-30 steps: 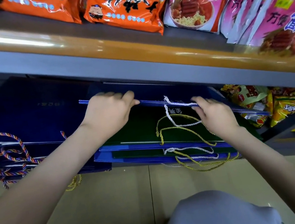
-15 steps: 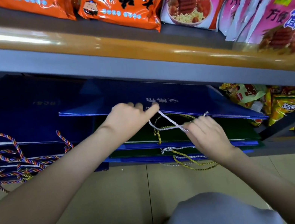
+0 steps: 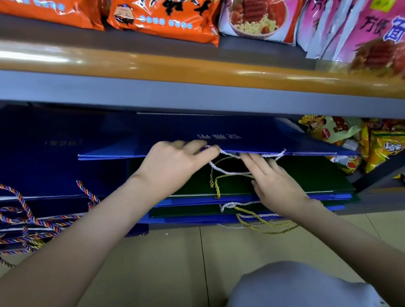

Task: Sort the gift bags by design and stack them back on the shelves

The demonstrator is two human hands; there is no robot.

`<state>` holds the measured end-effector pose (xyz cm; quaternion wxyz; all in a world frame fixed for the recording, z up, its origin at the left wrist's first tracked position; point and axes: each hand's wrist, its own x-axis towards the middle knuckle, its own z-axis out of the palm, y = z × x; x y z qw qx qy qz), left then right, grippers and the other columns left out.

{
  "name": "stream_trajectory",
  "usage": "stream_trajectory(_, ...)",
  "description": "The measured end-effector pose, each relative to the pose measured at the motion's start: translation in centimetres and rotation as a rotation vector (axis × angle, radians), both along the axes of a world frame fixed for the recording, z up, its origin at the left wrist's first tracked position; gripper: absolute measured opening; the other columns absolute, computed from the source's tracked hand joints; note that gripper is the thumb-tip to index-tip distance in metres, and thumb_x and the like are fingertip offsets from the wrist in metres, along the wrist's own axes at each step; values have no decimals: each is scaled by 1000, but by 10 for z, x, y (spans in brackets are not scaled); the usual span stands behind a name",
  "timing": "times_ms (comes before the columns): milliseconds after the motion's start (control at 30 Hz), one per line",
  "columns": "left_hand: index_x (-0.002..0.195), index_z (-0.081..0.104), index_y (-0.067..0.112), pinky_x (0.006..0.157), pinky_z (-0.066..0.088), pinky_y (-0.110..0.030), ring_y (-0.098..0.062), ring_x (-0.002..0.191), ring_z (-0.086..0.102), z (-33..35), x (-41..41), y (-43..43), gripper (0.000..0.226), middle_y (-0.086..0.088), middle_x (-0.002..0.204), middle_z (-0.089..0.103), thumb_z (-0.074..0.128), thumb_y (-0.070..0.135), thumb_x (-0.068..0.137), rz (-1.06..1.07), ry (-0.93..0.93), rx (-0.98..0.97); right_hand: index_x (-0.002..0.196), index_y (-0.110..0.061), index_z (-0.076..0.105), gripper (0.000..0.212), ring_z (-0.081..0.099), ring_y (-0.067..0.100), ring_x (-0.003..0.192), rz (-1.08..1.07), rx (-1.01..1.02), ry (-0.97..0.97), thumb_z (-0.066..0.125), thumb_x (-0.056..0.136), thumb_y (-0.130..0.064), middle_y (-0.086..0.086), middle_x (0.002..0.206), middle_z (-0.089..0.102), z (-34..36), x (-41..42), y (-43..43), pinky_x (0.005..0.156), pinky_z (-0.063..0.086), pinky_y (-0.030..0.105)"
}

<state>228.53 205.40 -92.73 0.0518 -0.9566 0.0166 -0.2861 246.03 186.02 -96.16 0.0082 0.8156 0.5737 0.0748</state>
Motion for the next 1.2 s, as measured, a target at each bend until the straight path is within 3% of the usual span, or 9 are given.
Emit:
stream_trajectory(200,121,62,10,38,44,-23,-24,56,65,-3,10,5,76,-6,82,73,77,-9,49,70,57,-15,131,-16,54,41,43,21,87,235,385,-446,54,93,-29,1,128,61,27,-15,-14,73,33,34)
stream_trajectory(367,116,51,4,45,54,-35,-29,65,68,-7,12,-20,70,-14,90,71,73,-10,51,-120,46,5,152,-26,19,73,37,22,131,-19,-78,69,54,91,-47,4,148,41,51,13,4,103,33,38)
stream_trajectory(467,116,47,6,48,55,-34,-29,69,69,-5,12,-29,74,-13,95,72,78,-7,50,-102,42,5,149,-34,25,58,55,28,121,-51,-240,-20,49,97,-23,3,146,46,48,30,7,87,49,39)
stream_trajectory(600,108,68,11,50,55,-32,-24,81,70,7,7,-47,39,-4,98,72,49,25,78,-38,-10,-207,137,-12,52,86,69,35,96,12,36,-156,68,58,19,15,112,69,36,27,-3,57,57,40)
stream_trajectory(733,116,64,8,60,55,-29,-26,94,69,5,14,-65,68,-10,101,72,34,60,84,234,125,-197,138,-8,47,72,64,36,108,74,265,-319,43,69,13,15,116,67,31,30,-16,89,52,46)
stream_trajectory(833,111,68,2,66,56,-31,-29,88,71,-6,23,-56,45,-19,98,71,62,35,81,331,134,14,135,-7,53,65,61,35,113,82,301,-376,34,75,10,13,118,66,30,29,-20,98,48,47)
stream_trajectory(933,111,67,-3,72,58,-36,-33,88,70,-15,26,-42,43,-23,102,69,38,3,79,292,127,182,135,-10,52,65,57,31,120,136,299,-366,34,77,12,12,124,64,25,33,-17,103,43,45)
stream_trajectory(1133,93,69,2,43,43,-22,-20,58,66,7,34,-16,32,-8,72,68,47,3,70,342,300,286,143,-10,30,53,40,25,131,358,333,-341,50,94,-15,13,139,49,17,37,-12,112,25,46)
stream_trajectory(1200,120,51,-2,55,46,-27,-20,78,69,11,35,-5,40,-8,94,67,52,3,81,403,394,265,136,-14,36,51,46,23,122,450,452,-326,59,92,-26,8,134,47,16,28,-16,105,29,43)
